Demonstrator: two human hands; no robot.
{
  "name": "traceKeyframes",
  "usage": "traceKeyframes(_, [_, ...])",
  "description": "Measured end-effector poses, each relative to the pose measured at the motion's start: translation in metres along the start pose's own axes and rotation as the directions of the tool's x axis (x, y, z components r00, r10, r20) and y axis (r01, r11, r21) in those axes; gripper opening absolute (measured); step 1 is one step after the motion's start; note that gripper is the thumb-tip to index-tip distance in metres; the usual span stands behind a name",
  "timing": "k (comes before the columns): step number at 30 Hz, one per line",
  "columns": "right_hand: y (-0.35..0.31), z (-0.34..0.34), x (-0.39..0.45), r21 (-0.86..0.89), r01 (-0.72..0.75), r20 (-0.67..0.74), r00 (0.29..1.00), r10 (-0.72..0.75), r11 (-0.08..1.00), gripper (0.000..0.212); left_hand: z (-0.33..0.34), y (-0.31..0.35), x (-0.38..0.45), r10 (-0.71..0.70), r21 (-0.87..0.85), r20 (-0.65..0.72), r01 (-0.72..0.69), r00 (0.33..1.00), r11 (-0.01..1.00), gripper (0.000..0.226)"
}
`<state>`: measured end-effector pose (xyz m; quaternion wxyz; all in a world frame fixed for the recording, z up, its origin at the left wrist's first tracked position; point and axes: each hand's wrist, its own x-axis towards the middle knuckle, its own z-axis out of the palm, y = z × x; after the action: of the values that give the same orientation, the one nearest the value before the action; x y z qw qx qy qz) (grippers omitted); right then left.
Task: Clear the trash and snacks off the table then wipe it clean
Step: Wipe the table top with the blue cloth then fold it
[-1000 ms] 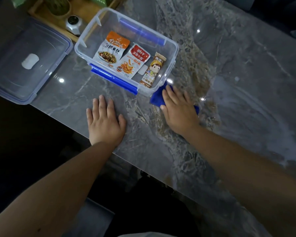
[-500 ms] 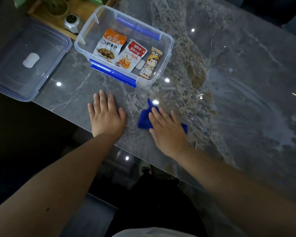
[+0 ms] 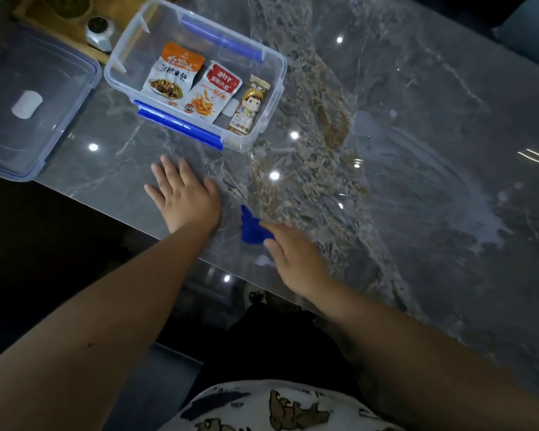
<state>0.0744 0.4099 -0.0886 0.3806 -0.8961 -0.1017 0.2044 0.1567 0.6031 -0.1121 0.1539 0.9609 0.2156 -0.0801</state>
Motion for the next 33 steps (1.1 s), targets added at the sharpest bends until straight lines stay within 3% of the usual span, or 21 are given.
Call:
traceKeyframes(2, [0.004,-0.019,0.007,0.353,-0.172,-0.026,0.981,0.194,0.92,0.027,0.006,0.002,0.0,-0.005,0.033,-0.03,0.006,1.0,0.999,0.066])
traceKeyframes(4, [0.011,-0.042,0.021,0.677,-0.24,-0.023,0.938,0.345,0.696,0.021,0.01,0.002,0.002,-0.017,0.052,-0.038,0.019,0.999,0.998,0.067])
traceKeyframes(6, [0.021,-0.069,0.039,0.803,-0.199,-0.062,0.91,0.411,0.562,0.023,0.011,0.001,0.002,-0.018,0.052,-0.039,0.02,0.999,0.998,0.068])
traceKeyframes(8, [0.03,-0.104,0.065,0.818,-0.107,-0.183,0.882,0.433,0.565,0.027,0.012,0.001,0.003,-0.013,0.058,-0.046,0.016,0.999,0.998,0.068])
traceKeyframes(12, [0.059,-0.181,0.126,0.612,-0.127,-0.396,0.805,0.442,0.78,0.026,0.014,0.001,0.002,-0.014,0.061,-0.072,0.018,0.997,0.998,0.068])
traceKeyframes(15, [0.091,-0.223,0.172,0.188,-0.222,-0.547,0.786,0.29,0.957,0.024,0.016,0.001,0.004,-0.022,0.072,-0.09,0.029,0.996,0.997,0.067])
traceKeyframes(19, [0.129,-0.242,0.215,-0.266,-0.351,-0.52,0.837,0.173,0.898,0.046,0.02,0.0,0.004,-0.021,0.088,-0.111,0.031,0.994,0.996,0.065])
traceKeyframes(23, [0.146,-0.23,0.228,-0.558,-0.209,-0.324,0.946,0.021,0.803,0.052,0.023,-0.003,0.005,-0.023,0.095,-0.128,0.035,0.992,0.995,0.064])
traceKeyframes(26, [0.149,-0.225,0.225,-0.614,-0.191,-0.281,0.96,0.014,0.766,0.055,0.023,-0.002,0.006,-0.02,0.094,-0.132,0.032,0.991,0.995,0.064])
traceKeyframes(33, [0.128,-0.183,0.157,-0.608,-0.047,-0.162,0.984,-0.067,0.793,0.051,0.019,0.0,0.005,-0.011,0.093,-0.119,0.022,0.993,0.995,0.066])
